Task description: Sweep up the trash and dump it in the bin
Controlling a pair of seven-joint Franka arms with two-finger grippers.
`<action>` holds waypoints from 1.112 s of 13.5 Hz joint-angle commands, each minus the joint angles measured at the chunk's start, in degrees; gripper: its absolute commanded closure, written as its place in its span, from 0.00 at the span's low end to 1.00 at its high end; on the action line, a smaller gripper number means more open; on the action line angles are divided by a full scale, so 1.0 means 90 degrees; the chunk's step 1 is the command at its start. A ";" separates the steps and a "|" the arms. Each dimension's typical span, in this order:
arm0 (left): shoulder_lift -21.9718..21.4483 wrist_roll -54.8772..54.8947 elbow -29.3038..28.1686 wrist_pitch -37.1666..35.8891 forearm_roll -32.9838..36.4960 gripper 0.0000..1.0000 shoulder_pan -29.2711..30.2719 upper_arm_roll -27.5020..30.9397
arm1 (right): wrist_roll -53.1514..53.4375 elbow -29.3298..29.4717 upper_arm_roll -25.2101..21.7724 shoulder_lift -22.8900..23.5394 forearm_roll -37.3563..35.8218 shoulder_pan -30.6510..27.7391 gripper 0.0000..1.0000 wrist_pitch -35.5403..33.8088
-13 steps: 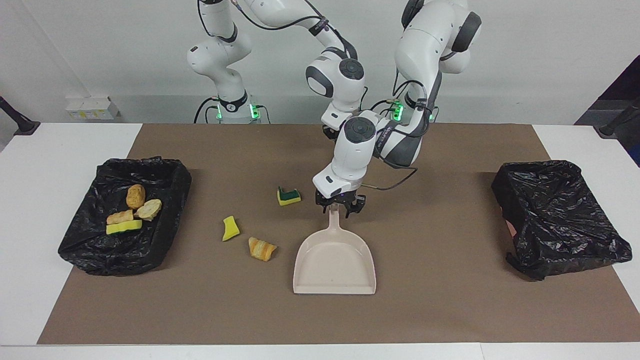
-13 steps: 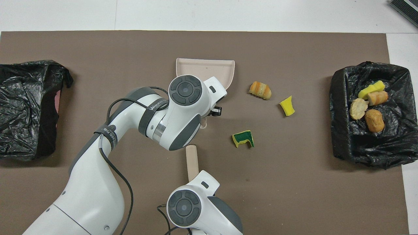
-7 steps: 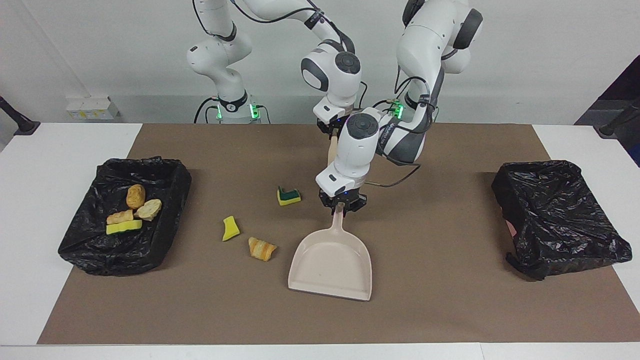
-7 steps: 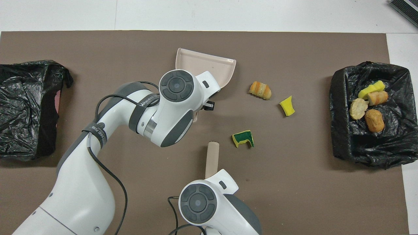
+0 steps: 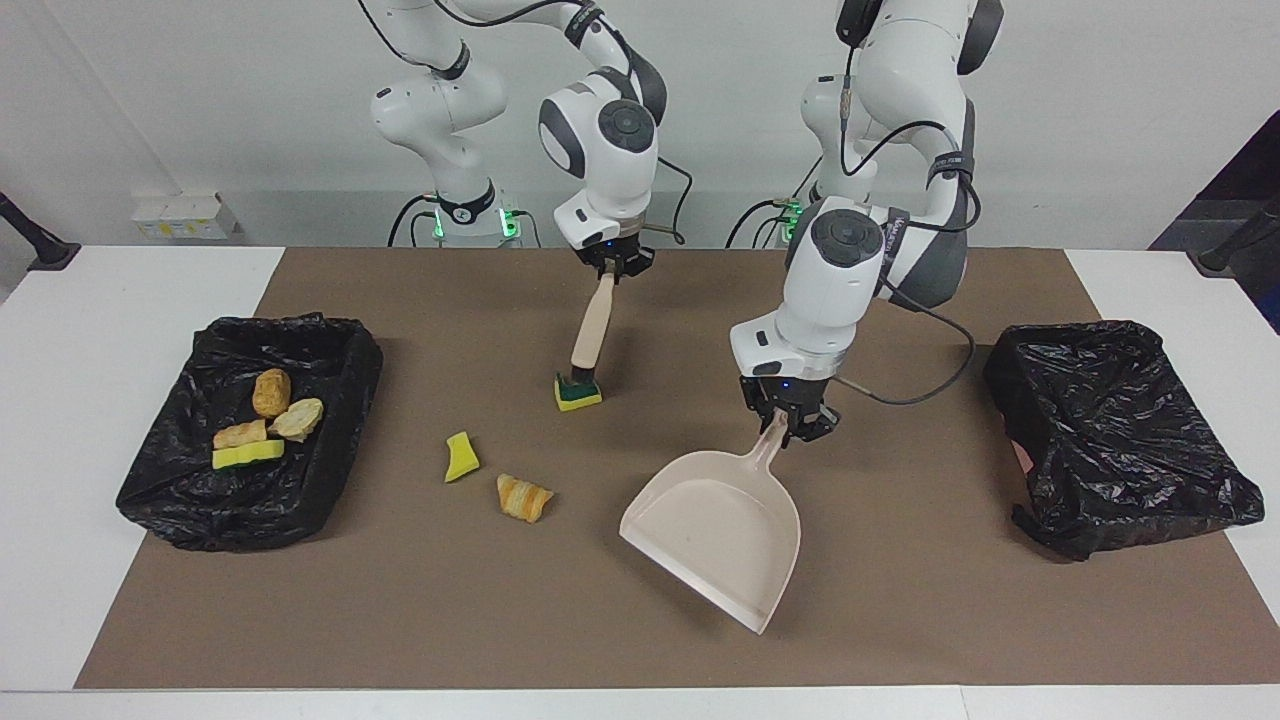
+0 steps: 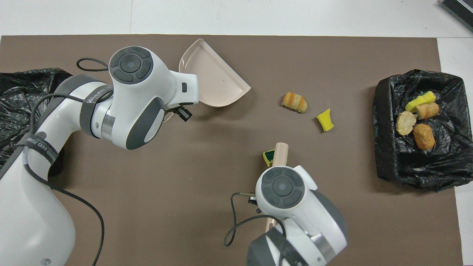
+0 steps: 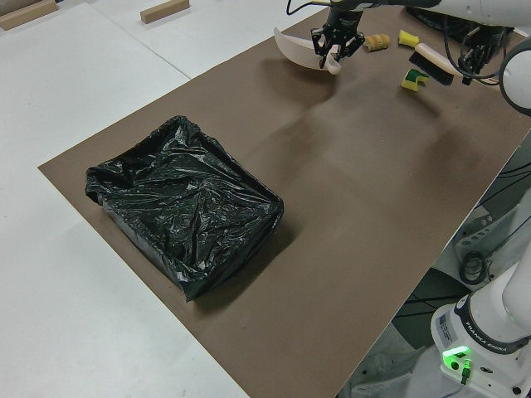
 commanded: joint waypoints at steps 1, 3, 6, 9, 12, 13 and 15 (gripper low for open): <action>-0.0330 0.1755 -0.0341 -0.0527 0.0086 1.00 0.0106 -0.0032 | -0.0977 0.0038 0.0045 0.0024 -0.0599 -0.0789 1.00 -0.0054; -0.0447 0.2353 -0.0497 -0.0645 0.0086 1.00 0.0126 -0.0032 | -0.2010 0.0243 0.0045 0.0307 -0.0981 -0.1491 1.00 0.0072; -0.1031 0.3009 -0.1344 -0.0695 0.0095 1.00 0.0184 -0.0032 | -0.3477 0.0283 0.0045 0.0542 -0.1684 -0.2459 1.00 0.0696; -0.1890 0.3314 -0.2787 0.0140 0.0086 1.00 0.0175 -0.0041 | -0.4183 0.0273 0.0045 0.0912 -0.2036 -0.3212 1.00 0.1243; -0.2351 0.3314 -0.3700 0.0897 0.0086 1.00 0.0009 -0.0041 | -0.4652 0.0370 0.0083 0.1137 -0.2310 -0.3399 1.00 0.1567; -0.2361 0.3323 -0.3701 0.0878 0.0086 1.00 -0.0039 -0.0051 | -0.4769 0.0564 0.0093 0.1312 -0.2301 -0.3331 1.00 0.1490; -0.2526 0.3372 -0.4002 0.0868 0.0076 1.00 -0.0040 -0.0051 | -0.4789 0.0984 0.0103 0.1751 -0.2291 -0.2971 1.00 0.1431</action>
